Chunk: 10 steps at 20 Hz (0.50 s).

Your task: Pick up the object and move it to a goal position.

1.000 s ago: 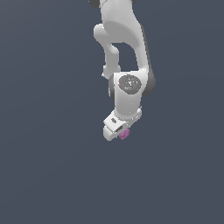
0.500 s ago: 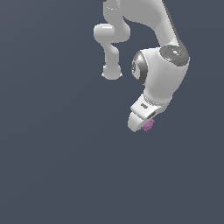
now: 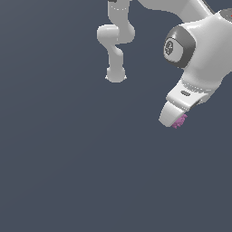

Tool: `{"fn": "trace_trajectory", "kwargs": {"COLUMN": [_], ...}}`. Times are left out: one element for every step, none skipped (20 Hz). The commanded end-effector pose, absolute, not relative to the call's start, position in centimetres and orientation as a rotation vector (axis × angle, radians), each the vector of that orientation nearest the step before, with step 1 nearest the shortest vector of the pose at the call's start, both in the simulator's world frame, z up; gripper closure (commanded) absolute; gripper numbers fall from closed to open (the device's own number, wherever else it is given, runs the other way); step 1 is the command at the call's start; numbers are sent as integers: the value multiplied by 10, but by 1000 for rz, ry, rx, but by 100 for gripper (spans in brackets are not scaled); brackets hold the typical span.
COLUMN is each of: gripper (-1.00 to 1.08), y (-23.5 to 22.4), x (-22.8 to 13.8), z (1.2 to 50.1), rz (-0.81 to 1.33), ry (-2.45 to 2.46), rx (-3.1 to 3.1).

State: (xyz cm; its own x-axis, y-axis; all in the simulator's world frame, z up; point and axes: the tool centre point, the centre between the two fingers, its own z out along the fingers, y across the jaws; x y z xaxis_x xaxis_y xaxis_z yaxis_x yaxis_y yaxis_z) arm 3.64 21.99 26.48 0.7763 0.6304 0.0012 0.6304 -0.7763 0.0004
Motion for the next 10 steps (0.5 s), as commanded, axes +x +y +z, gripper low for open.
{"fn": "trace_trajectory", "kwargs": {"gripper": [108,108,108,108,108,108,108,108,108,108], "y": [230,234,236,239,241,242,244,245,245,246], "x": [38,38,39,39,39,40,40,40,40,40], "z": [275,277,280,282,284,285,286,287,288,288], "rz": [0,0,0,0,0,0,0,0,0,0], "ry": [-1048,-1048,-1048,-1048,-1048,-1048,-1048,-1048,-1048,-1048], "rx": [-2962,-2962,-2962,-2962,-2962,-2962,-2962,-2962,-2962,-2962]}}
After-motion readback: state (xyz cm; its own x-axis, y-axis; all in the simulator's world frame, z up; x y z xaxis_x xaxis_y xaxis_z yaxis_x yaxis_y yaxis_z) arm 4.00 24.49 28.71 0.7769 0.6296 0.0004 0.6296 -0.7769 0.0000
